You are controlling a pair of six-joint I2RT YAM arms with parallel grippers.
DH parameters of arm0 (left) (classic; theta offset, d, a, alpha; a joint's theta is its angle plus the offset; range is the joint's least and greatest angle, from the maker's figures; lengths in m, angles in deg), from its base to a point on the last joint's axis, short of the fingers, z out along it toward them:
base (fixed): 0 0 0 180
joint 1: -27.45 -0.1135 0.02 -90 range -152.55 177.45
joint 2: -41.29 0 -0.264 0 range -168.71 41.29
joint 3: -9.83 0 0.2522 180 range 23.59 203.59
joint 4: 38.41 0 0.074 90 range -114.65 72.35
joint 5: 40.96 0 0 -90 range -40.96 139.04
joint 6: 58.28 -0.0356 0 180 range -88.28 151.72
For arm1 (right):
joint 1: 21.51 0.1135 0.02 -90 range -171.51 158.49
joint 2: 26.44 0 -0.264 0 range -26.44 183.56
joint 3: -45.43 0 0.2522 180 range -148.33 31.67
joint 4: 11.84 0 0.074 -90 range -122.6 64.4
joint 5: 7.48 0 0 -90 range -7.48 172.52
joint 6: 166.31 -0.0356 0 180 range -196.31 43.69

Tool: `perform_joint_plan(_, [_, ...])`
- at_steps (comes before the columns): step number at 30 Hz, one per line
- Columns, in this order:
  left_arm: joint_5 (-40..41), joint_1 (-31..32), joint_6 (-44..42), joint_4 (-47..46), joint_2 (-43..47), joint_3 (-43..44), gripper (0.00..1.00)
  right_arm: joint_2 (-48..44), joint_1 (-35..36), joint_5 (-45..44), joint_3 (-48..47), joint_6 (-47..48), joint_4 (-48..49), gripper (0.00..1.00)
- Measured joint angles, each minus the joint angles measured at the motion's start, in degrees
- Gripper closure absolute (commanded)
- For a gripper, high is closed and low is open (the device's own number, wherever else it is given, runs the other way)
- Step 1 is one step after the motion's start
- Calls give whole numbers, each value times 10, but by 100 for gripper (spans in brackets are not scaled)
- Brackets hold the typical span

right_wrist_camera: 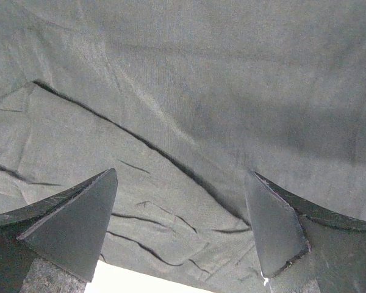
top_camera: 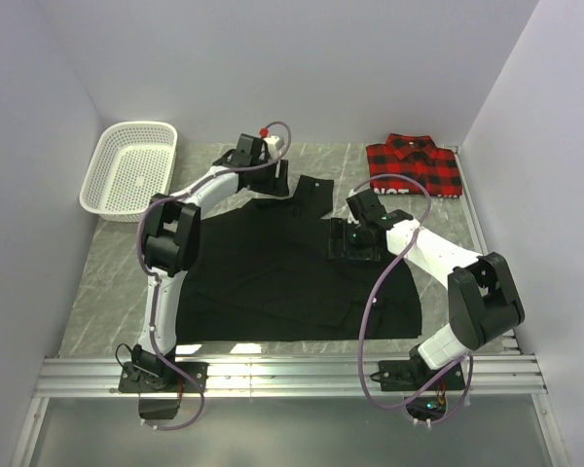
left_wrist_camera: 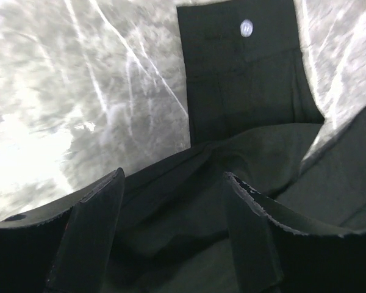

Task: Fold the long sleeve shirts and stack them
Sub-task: Fold the shirt

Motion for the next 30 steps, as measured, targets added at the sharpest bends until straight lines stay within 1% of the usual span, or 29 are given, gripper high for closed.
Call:
perform_joint_plan(3, [0, 5, -2, -5, -21, 1, 32, 8, 0, 8, 9, 0, 10, 9])
perform_joint_plan(6, [4, 7, -3, -7, -36, 1, 36, 17, 0, 16, 21, 0, 19, 9])
perform_joint_plan(7, [6, 8, -3, -9, -40, 1, 41, 20, 0, 18, 25, 0, 21, 9])
perform_joint_plan(9, [7, 9, -6, -13, -46, 1, 44, 26, 0, 22, 32, 0, 23, 10])
perform_joint_plan(10, [9, 10, -8, -17, -48, 1, 51, 28, 0, 23, 35, 0, 25, 10])
perform_joint_plan(12, [13, 11, -12, -23, -49, 0, 57, 33, 0, 23, 39, 0, 27, 10])
perform_joint_plan(13, [16, 12, -13, -26, -49, 0, 63, 35, 0, 23, 42, 0, 30, 10])
perform_joint_plan(14, [17, 12, -15, -31, -49, -1, 67, 38, 0, 24, 45, 0, 32, 10])
perform_joint_plan(15, [19, 13, -17, -35, -49, -3, 73, 41, 0, 25, 47, 0, 35, 10])
perform_joint_plan(20, [35, 18, -23, -41, -49, -11, 91, 49, 0, 31, 53, 0, 50, 10])
perform_joint_plan(21, [41, 18, -24, -41, -49, -12, 96, 50, 0, 31, 53, 0, 50, 10])
perform_joint_plan(23, [52, 19, -26, -44, -49, -12, 99, 50, 0, 32, 53, 0, 50, 10])
perform_joint_plan(25, [83, 20, -23, -46, -48, -12, 100, 51, 0, 32, 53, 0, 50, 10])
perform_joint_plan(30, [197, 21, -14, -47, -20, -19, 100, 56, -1, 38, 51, 0, 50, 10])
